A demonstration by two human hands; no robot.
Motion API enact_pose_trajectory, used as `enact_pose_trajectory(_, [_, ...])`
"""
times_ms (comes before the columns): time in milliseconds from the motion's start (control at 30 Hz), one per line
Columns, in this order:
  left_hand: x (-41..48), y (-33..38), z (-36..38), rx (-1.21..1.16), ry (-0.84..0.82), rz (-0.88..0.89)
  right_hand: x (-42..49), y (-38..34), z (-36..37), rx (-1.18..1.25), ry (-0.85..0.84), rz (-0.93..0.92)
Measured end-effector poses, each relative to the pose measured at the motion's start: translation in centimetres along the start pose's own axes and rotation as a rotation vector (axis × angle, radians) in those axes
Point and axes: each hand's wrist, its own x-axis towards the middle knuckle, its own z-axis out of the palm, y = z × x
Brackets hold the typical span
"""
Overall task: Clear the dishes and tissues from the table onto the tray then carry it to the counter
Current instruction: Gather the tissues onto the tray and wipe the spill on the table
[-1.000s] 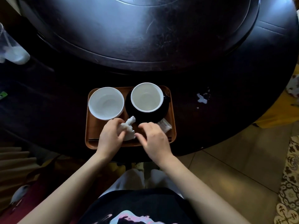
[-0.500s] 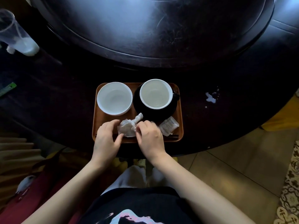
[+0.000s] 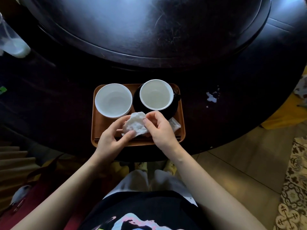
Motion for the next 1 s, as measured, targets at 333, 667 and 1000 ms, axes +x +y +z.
enact_pose_trajectory(333, [1.7,2.0,2.1,-0.566,-0.052,-0.278,-1.2,-1.2,-3.9,0.325,0.125,0.130])
enact_pose_trajectory(667, [3.4,7.1,10.7,-0.420,-0.237,-0.308,-4.3,-0.1,-10.8,0.143,0.133,0.056])
enact_pose_trajectory(1000, [4.9,9.1,17.4,0.048,-0.023,-0.046,-3.4,1.6,-17.7,0.082,0.252,0.037])
